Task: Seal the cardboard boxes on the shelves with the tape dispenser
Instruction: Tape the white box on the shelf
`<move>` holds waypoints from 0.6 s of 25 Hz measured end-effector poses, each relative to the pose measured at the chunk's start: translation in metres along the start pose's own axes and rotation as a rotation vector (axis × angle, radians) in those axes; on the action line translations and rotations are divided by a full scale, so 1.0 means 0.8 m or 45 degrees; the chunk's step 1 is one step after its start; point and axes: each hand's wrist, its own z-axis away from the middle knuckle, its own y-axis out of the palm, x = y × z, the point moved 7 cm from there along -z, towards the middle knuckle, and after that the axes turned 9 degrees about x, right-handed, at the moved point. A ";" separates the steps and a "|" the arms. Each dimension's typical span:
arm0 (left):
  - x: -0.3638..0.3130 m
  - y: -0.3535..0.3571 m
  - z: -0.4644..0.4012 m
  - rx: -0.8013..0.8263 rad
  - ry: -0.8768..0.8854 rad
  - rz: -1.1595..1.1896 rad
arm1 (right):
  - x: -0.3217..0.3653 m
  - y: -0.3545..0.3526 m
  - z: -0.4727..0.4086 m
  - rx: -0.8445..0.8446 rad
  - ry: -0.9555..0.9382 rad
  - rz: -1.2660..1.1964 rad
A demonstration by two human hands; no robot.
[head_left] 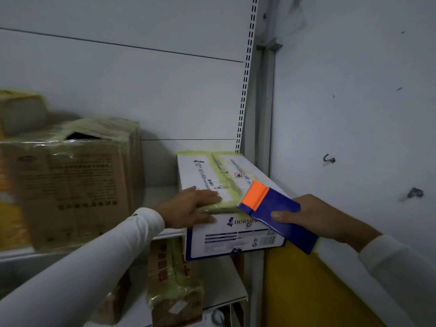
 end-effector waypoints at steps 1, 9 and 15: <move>0.005 0.001 0.007 0.012 0.004 0.000 | -0.002 0.004 0.006 0.046 -0.002 0.000; 0.009 -0.010 0.049 -0.033 -0.062 -0.100 | 0.030 0.026 0.020 0.212 -0.104 0.034; -0.036 -0.035 0.064 -0.204 0.042 0.559 | 0.053 0.050 0.010 0.317 -0.144 0.109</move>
